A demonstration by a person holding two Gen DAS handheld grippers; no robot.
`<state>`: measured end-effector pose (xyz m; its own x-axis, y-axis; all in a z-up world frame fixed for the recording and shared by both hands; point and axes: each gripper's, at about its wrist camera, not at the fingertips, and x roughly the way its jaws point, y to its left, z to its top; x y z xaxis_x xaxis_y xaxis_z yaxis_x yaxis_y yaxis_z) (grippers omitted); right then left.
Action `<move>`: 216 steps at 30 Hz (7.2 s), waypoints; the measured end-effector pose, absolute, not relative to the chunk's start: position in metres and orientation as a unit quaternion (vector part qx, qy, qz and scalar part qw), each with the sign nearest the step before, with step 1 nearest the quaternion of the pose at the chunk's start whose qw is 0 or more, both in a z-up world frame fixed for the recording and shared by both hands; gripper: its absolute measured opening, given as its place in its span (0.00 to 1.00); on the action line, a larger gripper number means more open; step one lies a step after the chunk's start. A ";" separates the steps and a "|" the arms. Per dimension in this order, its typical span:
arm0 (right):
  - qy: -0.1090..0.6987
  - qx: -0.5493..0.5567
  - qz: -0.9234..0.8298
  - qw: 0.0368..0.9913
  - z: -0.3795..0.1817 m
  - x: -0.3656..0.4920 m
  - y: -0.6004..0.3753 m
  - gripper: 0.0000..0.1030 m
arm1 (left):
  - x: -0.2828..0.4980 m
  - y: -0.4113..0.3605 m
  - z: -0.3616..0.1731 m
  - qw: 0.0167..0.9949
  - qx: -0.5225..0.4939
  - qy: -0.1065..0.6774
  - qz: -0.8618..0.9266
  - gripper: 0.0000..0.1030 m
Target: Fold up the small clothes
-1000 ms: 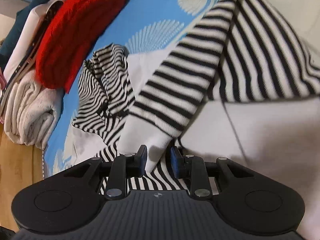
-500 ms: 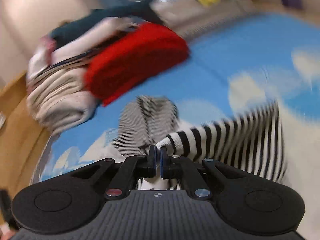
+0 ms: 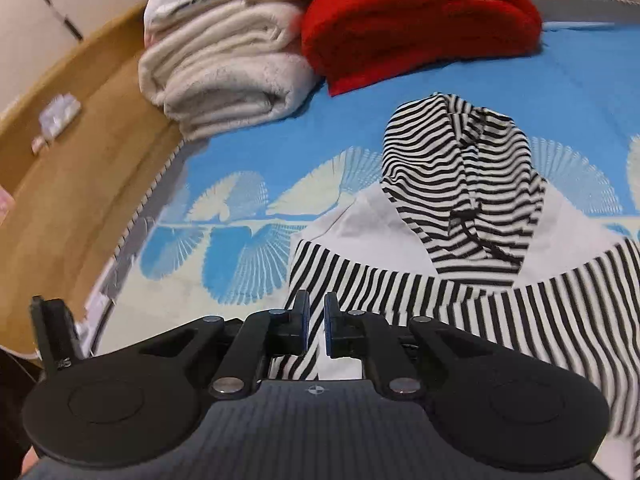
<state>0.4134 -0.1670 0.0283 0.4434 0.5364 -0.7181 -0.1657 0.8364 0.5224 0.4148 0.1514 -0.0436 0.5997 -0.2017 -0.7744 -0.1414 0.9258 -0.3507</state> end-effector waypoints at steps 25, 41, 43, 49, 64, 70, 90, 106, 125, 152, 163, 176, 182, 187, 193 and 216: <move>0.449 0.134 0.022 0.883 -0.071 0.360 -0.270 0.31 | 0.423 0.075 -0.086 0.869 -0.119 0.481 0.008 0.00; 0.526 0.115 -0.110 0.836 -0.123 0.372 -0.266 0.31 | 0.424 0.086 -0.078 0.865 -0.109 0.489 0.018 0.11; 0.525 0.115 -0.115 0.836 -0.124 0.372 -0.268 0.31 | 0.427 0.094 -0.098 0.835 -0.156 0.528 0.016 0.11; 0.519 0.136 -0.128 0.834 -0.118 0.370 -0.281 0.31 | 0.429 0.088 -0.099 0.844 -0.137 0.518 0.024 0.11; 0.526 0.173 -0.170 0.815 -0.116 0.363 -0.340 0.30 | 0.432 0.108 -0.109 0.832 -0.164 0.529 0.045 0.22; 0.511 0.193 -0.135 0.827 -0.110 0.355 -0.339 0.31 | 0.431 0.097 -0.118 0.826 -0.140 0.545 0.029 0.22; 0.341 0.141 -0.089 0.925 0.022 0.348 -0.286 0.52 | 0.421 0.048 -0.069 0.911 -0.049 0.410 -0.012 0.41; 0.430 0.126 -0.089 0.890 -0.038 0.392 -0.323 0.58 | 0.436 0.038 -0.062 0.943 0.001 0.334 -0.009 0.42; 0.452 0.199 -0.092 0.865 -0.054 0.415 -0.356 0.21 | 0.754 0.021 -0.105 0.917 -0.061 0.394 -0.017 0.27; 0.413 0.233 -0.118 0.873 -0.013 0.389 -0.376 0.21 | 0.442 0.009 -0.034 0.849 0.048 0.343 -0.398 0.01; 0.428 0.290 -0.082 0.852 -0.014 0.352 -0.365 0.22 | 0.374 0.053 -0.057 0.866 -0.173 0.437 -0.173 0.51; 0.565 0.267 -0.019 0.780 -0.093 0.379 -0.323 0.32 | 0.409 0.065 -0.129 0.784 -0.262 0.554 -0.097 0.09; 0.568 0.255 0.009 0.782 -0.103 0.386 -0.303 0.10 | 0.407 0.086 -0.071 0.870 -0.254 0.409 -0.107 0.01; 0.446 0.396 0.064 0.800 -0.065 0.382 -0.322 0.01 | 0.405 0.105 -0.057 0.892 -0.250 0.367 -0.078 0.01; 0.561 0.317 -0.034 0.764 -0.104 0.385 -0.325 0.02 | 0.414 0.100 -0.125 0.801 -0.195 0.565 -0.033 0.04; 0.565 0.272 -0.134 0.768 -0.113 0.379 -0.332 0.07 | 0.404 0.078 -0.099 0.858 -0.133 0.495 -0.006 0.07</move>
